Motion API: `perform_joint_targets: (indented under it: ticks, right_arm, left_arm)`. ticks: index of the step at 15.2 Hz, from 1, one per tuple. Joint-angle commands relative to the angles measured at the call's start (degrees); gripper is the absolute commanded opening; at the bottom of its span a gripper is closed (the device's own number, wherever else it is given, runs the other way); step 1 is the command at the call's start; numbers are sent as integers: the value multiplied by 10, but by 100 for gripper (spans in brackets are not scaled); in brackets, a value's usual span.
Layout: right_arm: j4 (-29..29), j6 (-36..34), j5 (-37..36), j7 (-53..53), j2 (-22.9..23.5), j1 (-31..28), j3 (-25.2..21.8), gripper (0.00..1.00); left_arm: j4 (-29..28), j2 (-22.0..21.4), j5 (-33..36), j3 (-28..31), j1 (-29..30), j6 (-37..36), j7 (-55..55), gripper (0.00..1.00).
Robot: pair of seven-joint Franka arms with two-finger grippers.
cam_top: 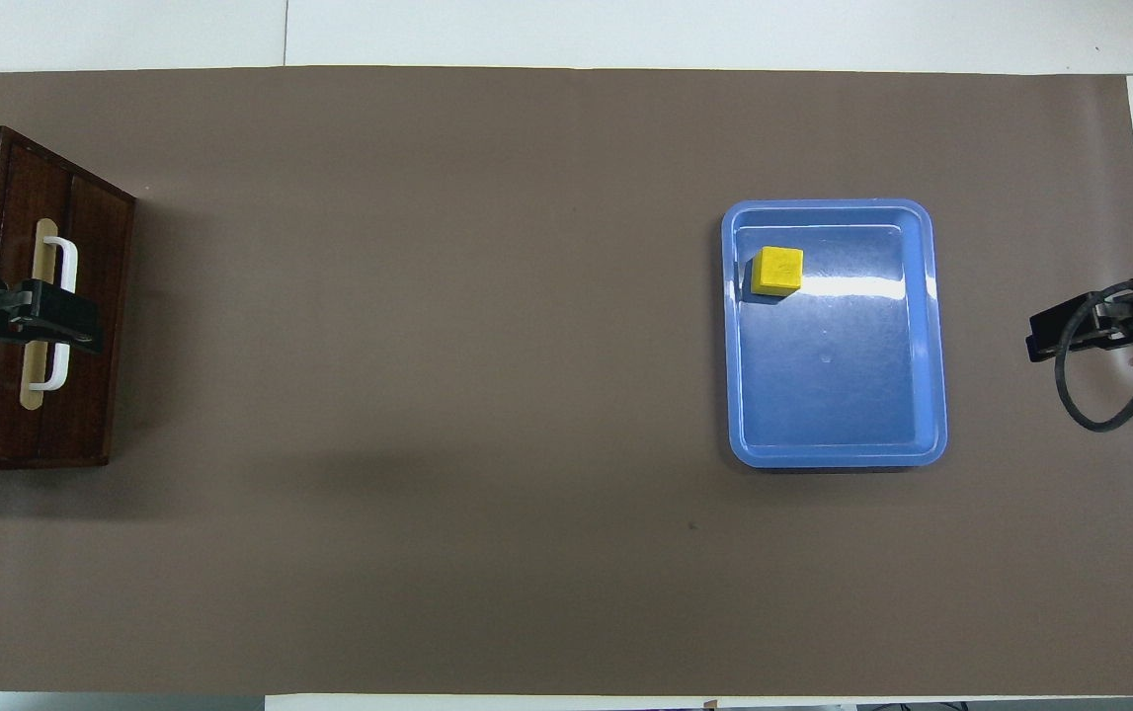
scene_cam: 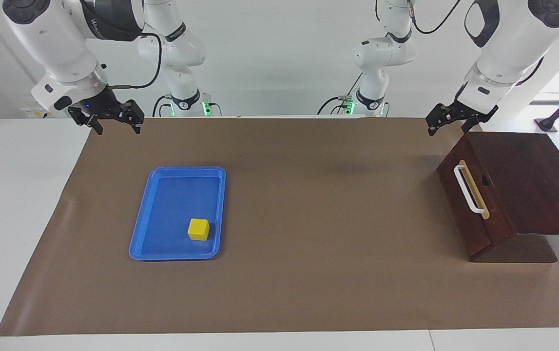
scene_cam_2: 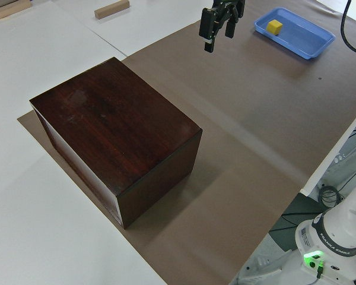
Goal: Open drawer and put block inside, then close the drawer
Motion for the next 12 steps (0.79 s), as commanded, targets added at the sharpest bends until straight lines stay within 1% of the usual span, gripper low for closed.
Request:
perform_joint_targets:
  ticks: [1, 5, 7, 9, 10, 11, 12]
  right_arm:
    - [2, 5, -9, -14, -1, -6, 6, 100]
    - [2, 7, -11, -21, -2, -5, 6, 100]
    - [-2, 9, -9, -21, -3, -6, 6, 100]
    - [-3, 25, -4, -7, -3, -6, 6, 100]
    - [-8, 25, -2, 22, -4, -6, 5, 100]
    - [-15, 25, 1, 63, -9, -6, 5, 100]
    - [-28, 27, 16, 102, -12, -6, 5, 100]
  left_arm:
    - [-10, -9, -7, 1, 1, 10, 5, 100]
    - [-11, -9, -7, 2, 3, 12, 7, 100]
    - [-14, -9, -6, 2, 1, 30, 11, 100]
    - [-48, -14, 3, 0, -4, 84, 12, 100]
    - [-70, -16, 19, 0, -7, 120, 22, 100]
    - [-89, -15, 48, -1, -7, 150, 40, 100]
    - [-106, -14, 69, 0, -7, 177, 68, 100]
